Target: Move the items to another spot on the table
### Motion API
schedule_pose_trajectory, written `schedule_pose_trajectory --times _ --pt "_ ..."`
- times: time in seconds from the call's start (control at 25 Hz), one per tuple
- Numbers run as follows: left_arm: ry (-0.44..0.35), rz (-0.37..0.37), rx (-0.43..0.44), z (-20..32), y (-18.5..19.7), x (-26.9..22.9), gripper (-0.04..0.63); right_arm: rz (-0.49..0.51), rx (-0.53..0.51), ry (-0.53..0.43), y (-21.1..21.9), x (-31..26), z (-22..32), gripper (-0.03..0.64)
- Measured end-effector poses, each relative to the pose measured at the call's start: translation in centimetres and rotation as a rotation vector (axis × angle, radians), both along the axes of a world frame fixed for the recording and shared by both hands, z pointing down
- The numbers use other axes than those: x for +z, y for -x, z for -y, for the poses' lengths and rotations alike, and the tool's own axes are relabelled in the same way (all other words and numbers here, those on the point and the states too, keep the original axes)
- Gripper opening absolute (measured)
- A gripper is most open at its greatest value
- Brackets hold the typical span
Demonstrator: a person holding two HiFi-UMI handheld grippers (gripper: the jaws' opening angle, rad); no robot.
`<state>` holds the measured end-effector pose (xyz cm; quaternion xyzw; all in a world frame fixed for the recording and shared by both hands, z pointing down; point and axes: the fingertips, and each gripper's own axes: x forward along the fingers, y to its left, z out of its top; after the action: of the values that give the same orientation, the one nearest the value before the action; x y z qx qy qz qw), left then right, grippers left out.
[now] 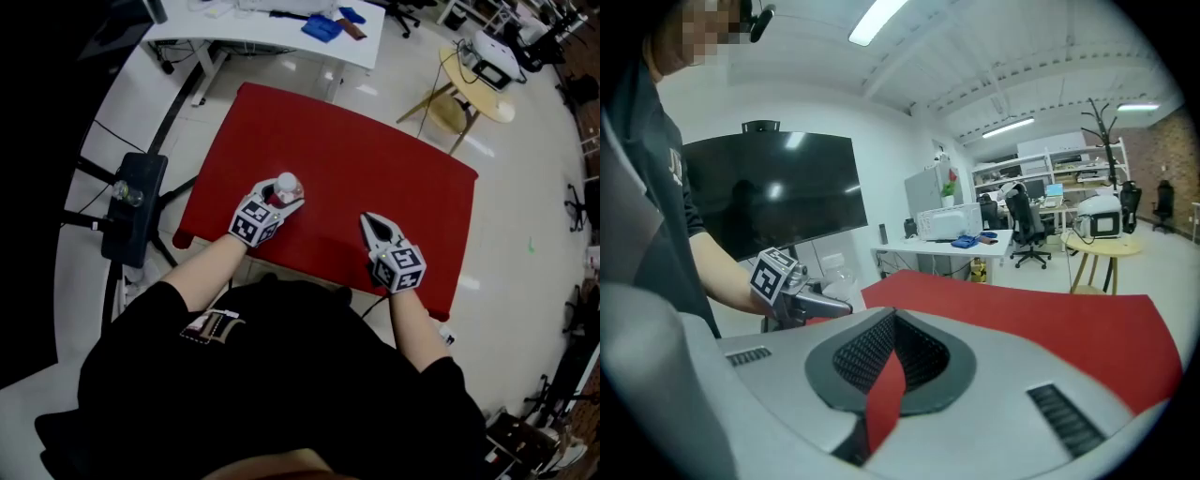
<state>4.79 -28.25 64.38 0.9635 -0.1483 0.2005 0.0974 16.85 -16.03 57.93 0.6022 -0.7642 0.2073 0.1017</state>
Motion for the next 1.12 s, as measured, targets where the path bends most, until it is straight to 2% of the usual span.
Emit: schedule_pose_trajectory --times 0.28,0.44,0.72,0.8,0.96,1.12 --pt "-0.007 -0.036 0.000 -4.9 -12.3 -0.8 0.296 -0.016 0.006 0.018 -12.4 0.1 -5.2 0.006" --pt "-0.014 -0.048 0.016 -6.5 -17.8 -1.8 0.296 -0.024 0.021 0.017 -17.2 0.0 -7.1 0.006" --pt "-0.048 -0.042 0.141 -6.6 -26.3 -2.4 0.296 -0.029 0.188 0.022 -24.7 0.8 -8.5 0.006" --pt "-0.035 -0.045 0.166 -6.6 -29.2 -2.0 0.296 -0.018 0.228 0.025 -26.7 0.9 -9.2 0.006" --pt "-0.033 -0.062 0.192 -7.0 -36.3 -1.8 0.296 -0.006 0.268 0.022 -31.2 0.2 -10.8 0.006" --pt "-0.018 -0.027 0.183 -7.7 -43.5 1.2 0.296 -0.001 0.283 0.040 -35.2 2.2 -13.4 0.006"
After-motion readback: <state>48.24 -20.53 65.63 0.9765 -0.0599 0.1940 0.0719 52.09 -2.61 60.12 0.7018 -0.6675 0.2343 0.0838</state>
